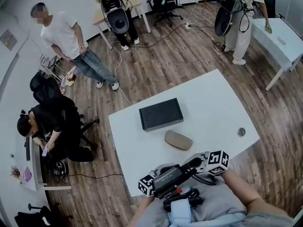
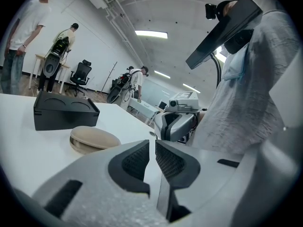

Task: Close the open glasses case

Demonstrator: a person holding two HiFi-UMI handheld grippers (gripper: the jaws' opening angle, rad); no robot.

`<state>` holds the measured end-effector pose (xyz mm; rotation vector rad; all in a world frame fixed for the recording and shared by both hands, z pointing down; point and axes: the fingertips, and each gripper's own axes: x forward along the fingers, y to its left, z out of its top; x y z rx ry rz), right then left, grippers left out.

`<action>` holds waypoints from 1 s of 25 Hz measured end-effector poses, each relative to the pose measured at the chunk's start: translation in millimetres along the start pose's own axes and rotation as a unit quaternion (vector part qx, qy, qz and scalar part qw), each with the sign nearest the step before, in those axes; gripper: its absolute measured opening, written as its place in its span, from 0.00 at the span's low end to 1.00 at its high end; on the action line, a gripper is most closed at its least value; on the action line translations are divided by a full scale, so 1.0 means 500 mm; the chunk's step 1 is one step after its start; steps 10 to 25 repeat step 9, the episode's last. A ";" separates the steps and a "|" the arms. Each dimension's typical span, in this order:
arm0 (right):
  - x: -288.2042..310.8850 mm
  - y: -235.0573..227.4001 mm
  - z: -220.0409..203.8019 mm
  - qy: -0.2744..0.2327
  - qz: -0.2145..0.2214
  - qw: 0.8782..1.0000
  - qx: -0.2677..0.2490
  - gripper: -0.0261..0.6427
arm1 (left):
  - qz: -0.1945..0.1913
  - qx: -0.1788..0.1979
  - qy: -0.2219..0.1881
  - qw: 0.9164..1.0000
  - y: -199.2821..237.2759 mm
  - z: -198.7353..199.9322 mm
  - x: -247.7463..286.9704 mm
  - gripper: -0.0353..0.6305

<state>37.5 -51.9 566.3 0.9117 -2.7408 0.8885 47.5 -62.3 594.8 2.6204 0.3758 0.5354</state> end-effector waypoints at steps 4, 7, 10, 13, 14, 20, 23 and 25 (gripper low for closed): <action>0.002 0.001 0.007 0.005 0.004 1.000 0.000 0.09 | 0.003 -0.004 -0.003 1.000 0.001 0.009 -0.005 0.13; 0.001 -0.004 0.004 0.006 0.007 1.000 -0.001 0.09 | 0.007 -0.004 -0.004 1.000 0.007 0.005 -0.002 0.13; 0.000 -0.010 0.000 0.006 0.008 1.000 -0.001 0.09 | 0.010 -0.004 -0.005 1.000 0.011 0.003 0.002 0.13; 0.000 -0.010 0.000 0.006 0.008 1.000 -0.001 0.09 | 0.010 -0.004 -0.005 1.000 0.011 0.003 0.002 0.13; 0.000 -0.010 0.000 0.006 0.008 1.000 -0.001 0.09 | 0.010 -0.004 -0.005 1.000 0.011 0.003 0.002 0.13; 0.000 -0.010 0.000 0.006 0.008 1.000 -0.001 0.09 | 0.010 -0.004 -0.005 1.000 0.011 0.003 0.002 0.13; 0.000 -0.010 0.000 0.006 0.008 1.000 -0.001 0.09 | 0.010 -0.004 -0.005 1.000 0.011 0.003 0.002 0.13; 0.000 -0.010 0.000 0.006 0.008 1.000 -0.001 0.09 | 0.010 -0.004 -0.005 1.000 0.011 0.003 0.002 0.13</action>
